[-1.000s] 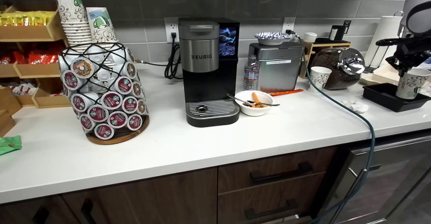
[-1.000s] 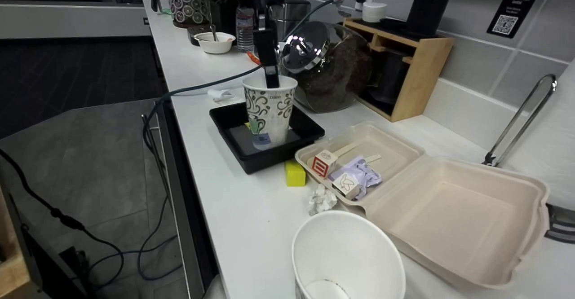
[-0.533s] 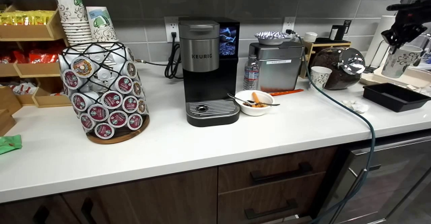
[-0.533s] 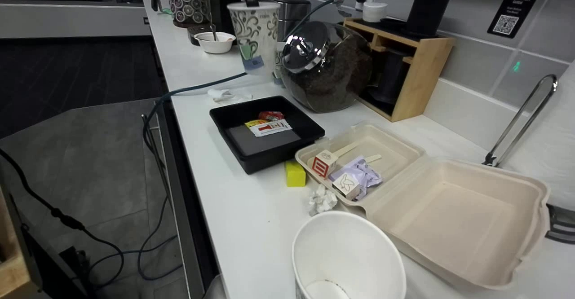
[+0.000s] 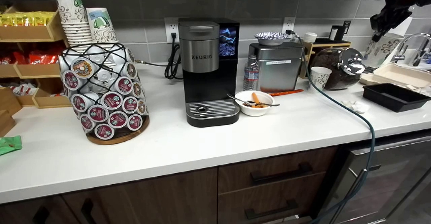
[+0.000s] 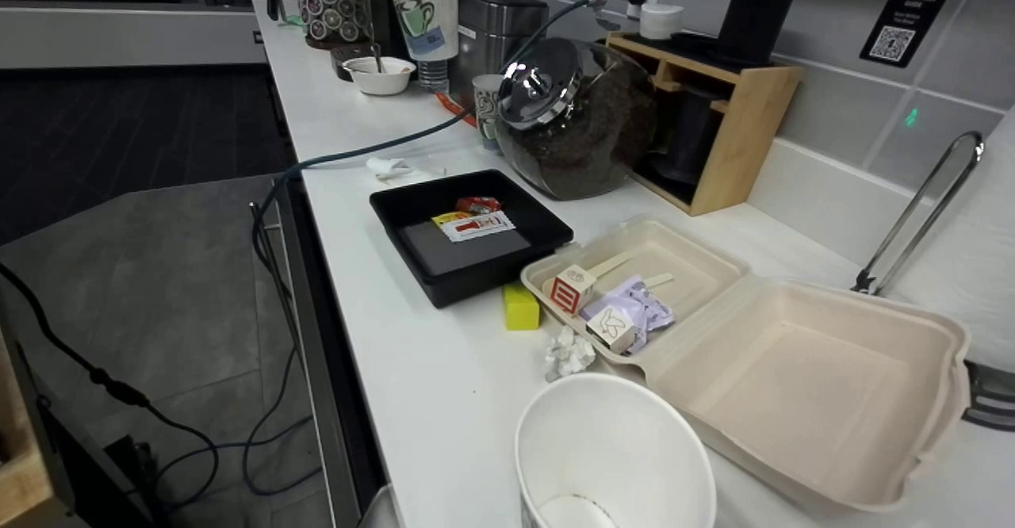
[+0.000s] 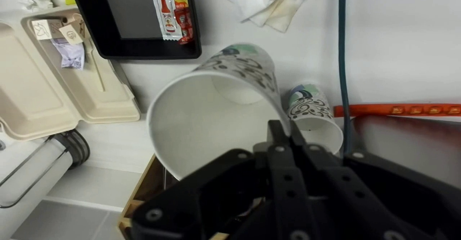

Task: Move the cup in the black container and place it in front of the recycling bin

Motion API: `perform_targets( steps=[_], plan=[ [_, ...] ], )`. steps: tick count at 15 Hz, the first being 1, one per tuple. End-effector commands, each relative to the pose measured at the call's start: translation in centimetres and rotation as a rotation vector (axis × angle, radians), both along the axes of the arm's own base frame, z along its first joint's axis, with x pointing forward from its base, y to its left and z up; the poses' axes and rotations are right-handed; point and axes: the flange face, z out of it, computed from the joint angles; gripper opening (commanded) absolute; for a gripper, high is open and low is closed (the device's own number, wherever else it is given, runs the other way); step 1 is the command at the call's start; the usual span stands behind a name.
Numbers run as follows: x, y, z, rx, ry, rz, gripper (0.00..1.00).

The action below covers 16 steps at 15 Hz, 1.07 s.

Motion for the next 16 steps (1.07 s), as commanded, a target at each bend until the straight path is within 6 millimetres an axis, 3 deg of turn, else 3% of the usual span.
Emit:
perform_targets(
  steps=[1, 6, 9, 11, 16],
  plan=[
    [0.1, -0.3, -0.8, 0.005, 0.016, -0.001, 0.01],
    [6.4, 11.5, -3.5, 0.076, -0.038, 0.326, 0.01],
    [10.3, 16.3, -6.5, 0.085, -0.018, 0.506, 0.01],
    [12.3, 17.3, -8.5, 0.085, 0.038, 0.616, 0.01],
    [15.8, 15.9, -12.9, 0.009, 0.200, 0.692, 0.01]
  ],
)
